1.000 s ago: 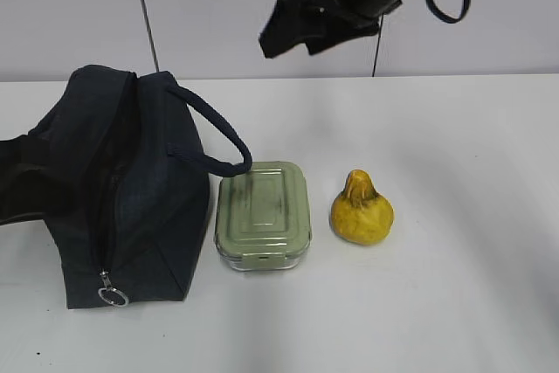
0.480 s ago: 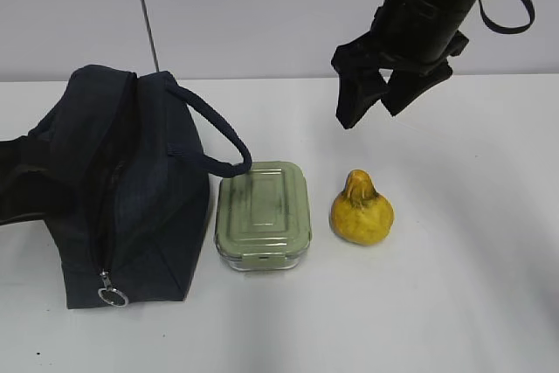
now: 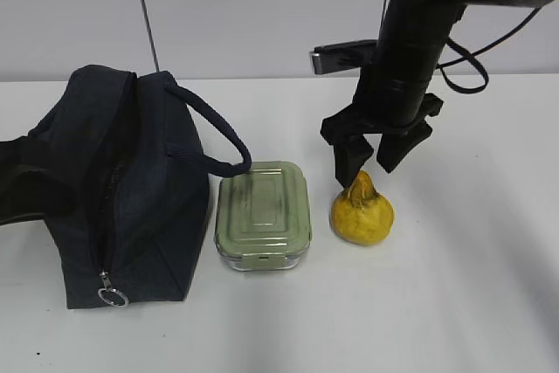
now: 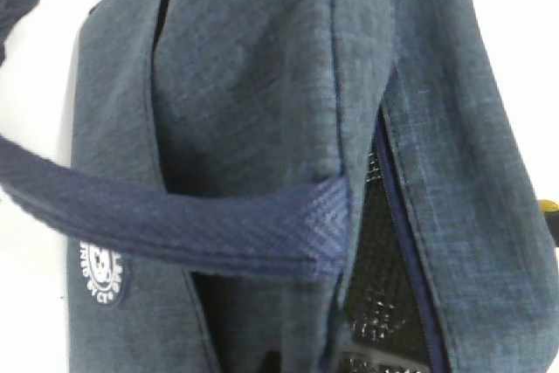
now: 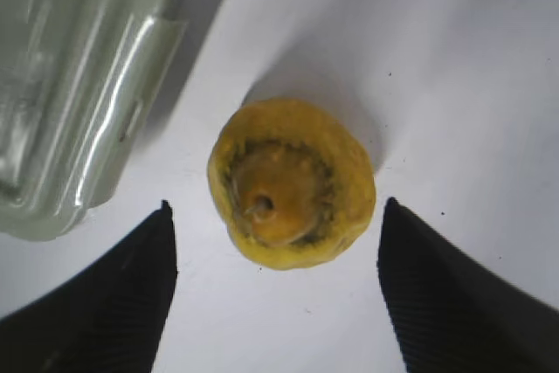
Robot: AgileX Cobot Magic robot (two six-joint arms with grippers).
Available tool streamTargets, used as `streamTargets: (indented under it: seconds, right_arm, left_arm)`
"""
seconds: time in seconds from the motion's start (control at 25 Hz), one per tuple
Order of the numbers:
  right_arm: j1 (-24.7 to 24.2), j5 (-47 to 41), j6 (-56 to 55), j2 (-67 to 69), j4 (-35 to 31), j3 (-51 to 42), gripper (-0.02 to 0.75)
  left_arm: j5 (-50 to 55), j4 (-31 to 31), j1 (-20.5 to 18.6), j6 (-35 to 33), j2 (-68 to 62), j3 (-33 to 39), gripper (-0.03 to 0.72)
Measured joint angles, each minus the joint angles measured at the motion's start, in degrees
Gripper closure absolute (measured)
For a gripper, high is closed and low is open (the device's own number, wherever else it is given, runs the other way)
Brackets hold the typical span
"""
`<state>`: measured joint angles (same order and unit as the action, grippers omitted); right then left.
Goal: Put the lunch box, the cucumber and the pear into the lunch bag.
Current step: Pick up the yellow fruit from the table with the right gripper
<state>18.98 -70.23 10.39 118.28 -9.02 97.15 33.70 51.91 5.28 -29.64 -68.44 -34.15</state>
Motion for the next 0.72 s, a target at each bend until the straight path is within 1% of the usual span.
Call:
streamTargets:
  seconds: [0.12, 0.2, 0.28, 0.48, 0.52, 0.6, 0.72]
  right_arm:
    - [0.0, 0.22, -0.13, 2.37, -0.19, 0.0, 0.182]
    - [0.0, 0.22, -0.15, 3.33, -0.35, 0.0, 0.199]
    - [0.0, 0.22, -0.25, 3.62, -0.38, 0.0, 0.245]
    - [0.0, 0.22, -0.25, 3.62, -0.47, 0.04, 0.447]
    - [0.0, 0.22, -0.25, 3.62, -0.47, 0.04, 0.474]
    - [0.0, 0.22, -0.25, 3.62, -0.27, 0.13, 0.498]
    - [0.0, 0.22, -0.25, 3.72, -0.3, 1.15, 0.505]
  left_arm:
    - [0.0, 0.0, 0.0, 0.0, 0.0, 0.0, 0.703]
    - [0.0, 0.0, 0.0, 0.0, 0.0, 0.0, 0.703]
    - [0.0, 0.0, 0.0, 0.0, 0.0, 0.0, 0.703]
    - [0.0, 0.0, 0.0, 0.0, 0.0, 0.0, 0.703]
    - [0.0, 0.0, 0.0, 0.0, 0.0, 0.0, 0.703]
    - [0.0, 0.0, 0.0, 0.0, 0.0, 0.0, 0.703]
    - [0.0, 0.0, 0.0, 0.0, 0.0, 0.0, 0.703]
